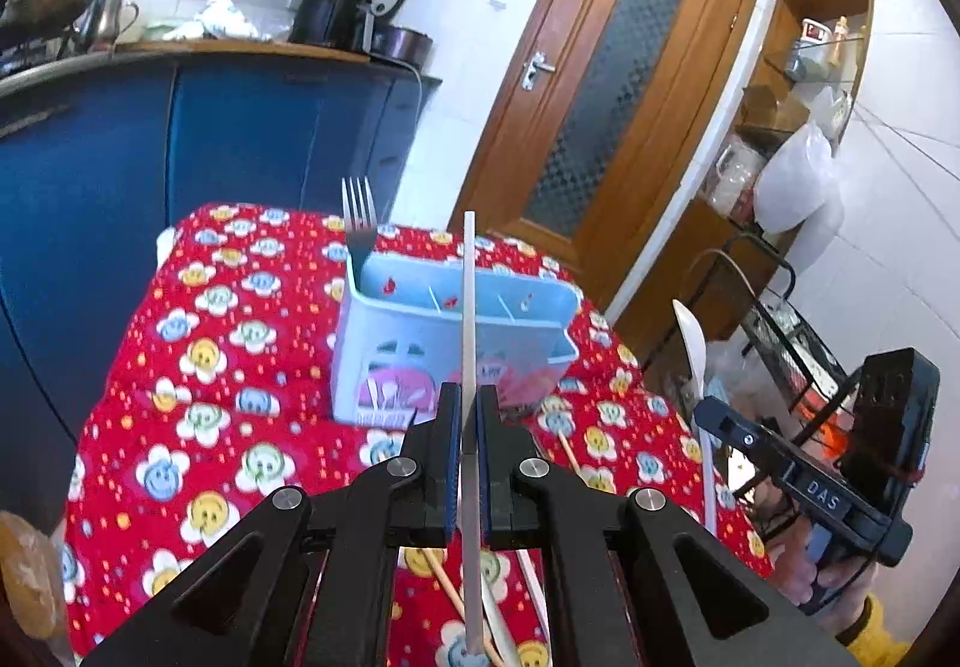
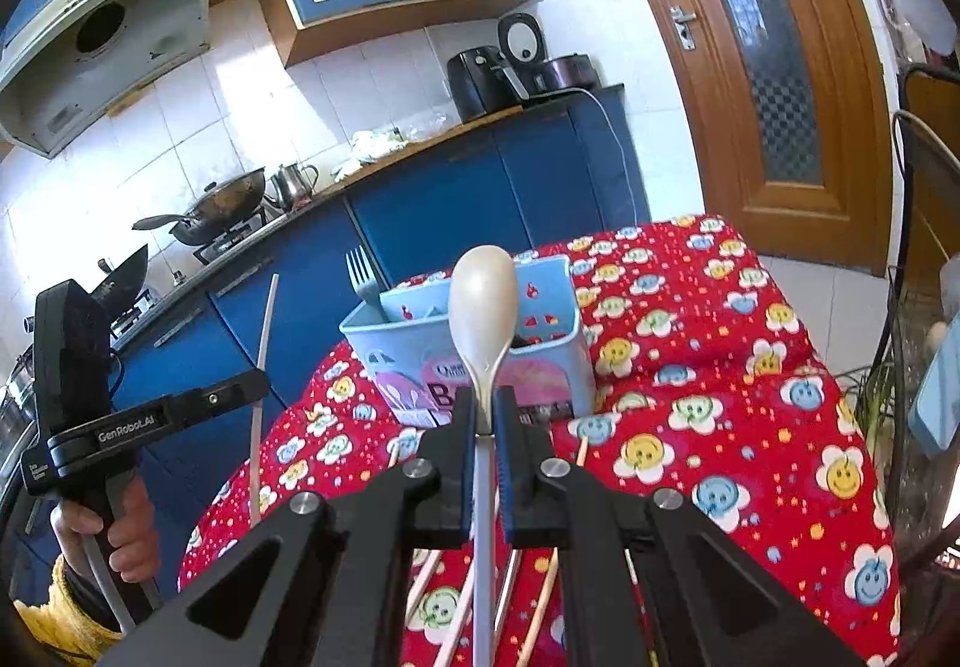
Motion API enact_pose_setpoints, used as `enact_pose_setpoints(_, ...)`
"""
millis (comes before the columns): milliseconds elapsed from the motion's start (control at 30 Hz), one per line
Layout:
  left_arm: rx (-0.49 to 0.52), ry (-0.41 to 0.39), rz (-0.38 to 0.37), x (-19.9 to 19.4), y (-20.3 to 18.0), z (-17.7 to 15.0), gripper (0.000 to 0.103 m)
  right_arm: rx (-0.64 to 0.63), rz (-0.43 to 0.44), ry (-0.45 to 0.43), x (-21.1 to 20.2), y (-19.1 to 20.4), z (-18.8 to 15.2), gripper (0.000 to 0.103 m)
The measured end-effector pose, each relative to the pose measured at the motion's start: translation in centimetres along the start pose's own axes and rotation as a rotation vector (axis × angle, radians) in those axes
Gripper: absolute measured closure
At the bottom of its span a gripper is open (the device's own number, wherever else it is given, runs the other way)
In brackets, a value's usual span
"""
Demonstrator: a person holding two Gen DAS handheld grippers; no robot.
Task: Organize utensils
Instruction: 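Lift the wooden spoon and chopstick and carry both over the caddy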
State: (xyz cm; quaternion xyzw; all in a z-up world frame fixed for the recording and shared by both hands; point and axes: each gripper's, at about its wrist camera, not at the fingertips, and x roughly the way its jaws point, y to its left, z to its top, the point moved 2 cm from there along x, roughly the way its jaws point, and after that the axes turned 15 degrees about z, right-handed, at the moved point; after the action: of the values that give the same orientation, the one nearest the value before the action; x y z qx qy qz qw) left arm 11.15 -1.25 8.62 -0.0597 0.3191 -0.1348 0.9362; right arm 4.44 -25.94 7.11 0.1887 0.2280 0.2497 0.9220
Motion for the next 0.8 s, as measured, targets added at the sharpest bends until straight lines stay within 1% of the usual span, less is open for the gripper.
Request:
enact_pose_setpoints(167, 0.005, -0.050, 0.024, 0.1, -0.2, 1.4, 0.098, -0.016, 0.003, -0.028, 0.3, 0.0, 1.2, 0.095)
enact_pose_setpoints(267, 0.004, -0.094, 0.053, 0.1, -0.2, 2.5, 0.098, -0.025, 0.004, -0.041, 0.6, 0.0, 2.0, 0.095)
enact_pose_setpoints(500, -0.010, -0.181, 0.093, 0.6, 0.0, 5.0, 0.098, -0.055, 0.003, -0.068, 1.4, 0.1, 3.5, 0.095)
enact_pose_setpoints(633, -0.014, -0.250, 0.131, 1.3, 0.0, 6.6, 0.098, -0.069, 0.009, -0.090, 2.2, 0.1, 4.4, 0.095)
enact_pose_setpoints(800, -0.029, -0.300, 0.159, 2.5, -0.2, 7.9, 0.098, -0.092, 0.012, -0.109, 3.4, 0.0, 5.2, 0.095)
